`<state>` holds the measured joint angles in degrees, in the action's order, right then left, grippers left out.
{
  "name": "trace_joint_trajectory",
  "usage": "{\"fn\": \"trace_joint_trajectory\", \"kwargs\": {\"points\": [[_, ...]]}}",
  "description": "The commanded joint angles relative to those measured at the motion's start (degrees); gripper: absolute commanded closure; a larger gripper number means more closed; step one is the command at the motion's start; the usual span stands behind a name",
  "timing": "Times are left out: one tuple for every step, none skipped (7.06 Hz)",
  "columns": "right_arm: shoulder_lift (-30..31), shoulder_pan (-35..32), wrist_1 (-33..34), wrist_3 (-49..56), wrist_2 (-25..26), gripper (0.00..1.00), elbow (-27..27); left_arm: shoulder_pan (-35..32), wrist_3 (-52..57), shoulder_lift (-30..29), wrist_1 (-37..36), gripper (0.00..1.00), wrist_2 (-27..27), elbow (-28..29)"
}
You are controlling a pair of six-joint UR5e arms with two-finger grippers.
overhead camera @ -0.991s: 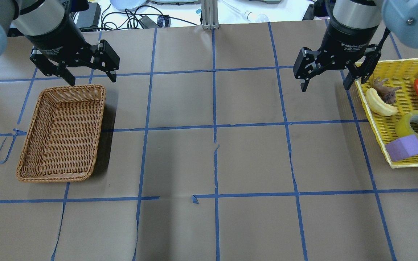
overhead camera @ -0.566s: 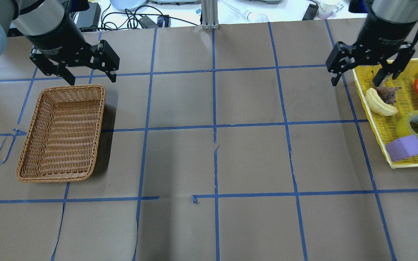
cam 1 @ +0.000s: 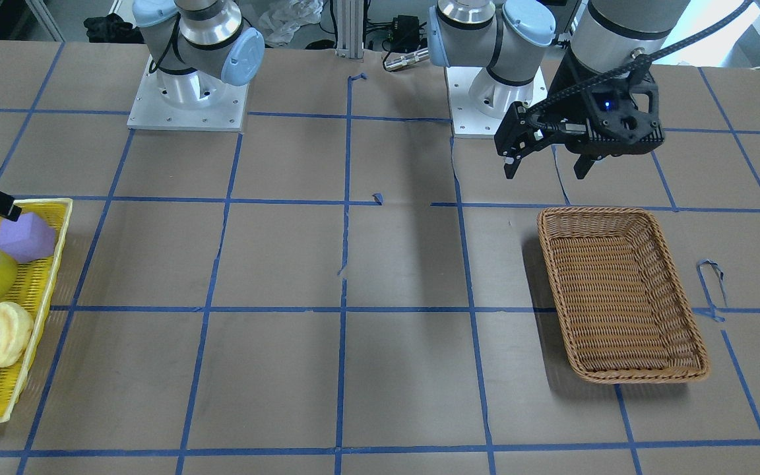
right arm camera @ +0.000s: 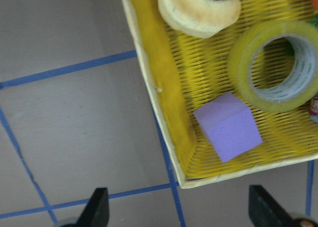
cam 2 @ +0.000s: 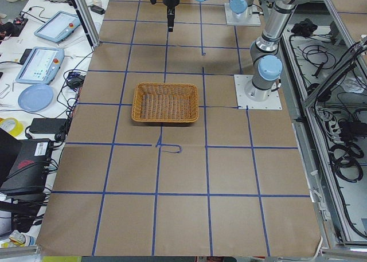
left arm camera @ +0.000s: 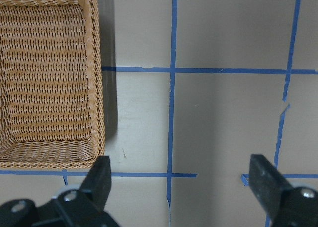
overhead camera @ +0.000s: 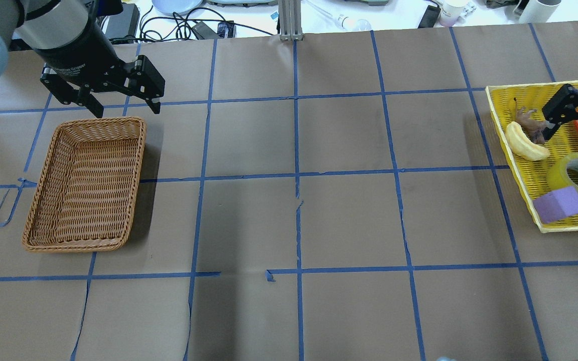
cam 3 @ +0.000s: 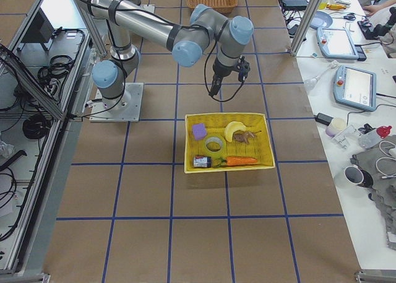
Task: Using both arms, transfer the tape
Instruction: 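Move the right gripper over the yellow tray toward the yellow tape roll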
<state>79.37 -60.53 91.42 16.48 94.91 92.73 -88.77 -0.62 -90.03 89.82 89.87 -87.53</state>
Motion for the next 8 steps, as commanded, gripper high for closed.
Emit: {"fn": "trace_joint_trajectory", "kwargs": {"points": [[-1.68, 0.93, 13.03, 2.58, 9.2, 0.0, 7.6, 0.0, 0.09, -0.05, 0.0, 0.0, 0.04, 0.0], [-3.42, 1.28, 18.74, 3.37, 9.93, 0.0, 10.6, 0.0, 0.0, -0.05, 0.0, 0.0, 0.04, 0.0], [-5.61, 2.51, 22.71, 4.95, 10.03, 0.0, 11.76, 0.0, 0.0, 0.03, 0.09, 0.0, 0.04, 0.0], [-7.11, 3.47, 24.4, 9.84, 9.94, 0.0, 11.86, 0.0, 0.0, 0.03, 0.09, 0.0, 0.04, 0.0], [-8.61, 3.75, 25.55, 10.23, 9.77, 0.01, 11.86, 0.0, 0.0, 0.03, 0.09, 0.0, 0.04, 0.0], [-9.84, 3.75, 27.48, 10.15, 9.68, 0.0, 11.77, 0.0, 0.0, 0.03, 0.09, 0.0, 0.04, 0.0], [-10.9, 3.75, 28.8, 10.24, 9.68, 0.0, 11.86, 0.0, 0.0, 0.03, 0.09, 0.0, 0.04, 0.0], [-11.69, 3.75, 28.9, 10.15, 9.59, 0.05, 11.86, 0.0, 0.0, 0.03, 0.09, 0.0, 0.04, 0.0]]}}
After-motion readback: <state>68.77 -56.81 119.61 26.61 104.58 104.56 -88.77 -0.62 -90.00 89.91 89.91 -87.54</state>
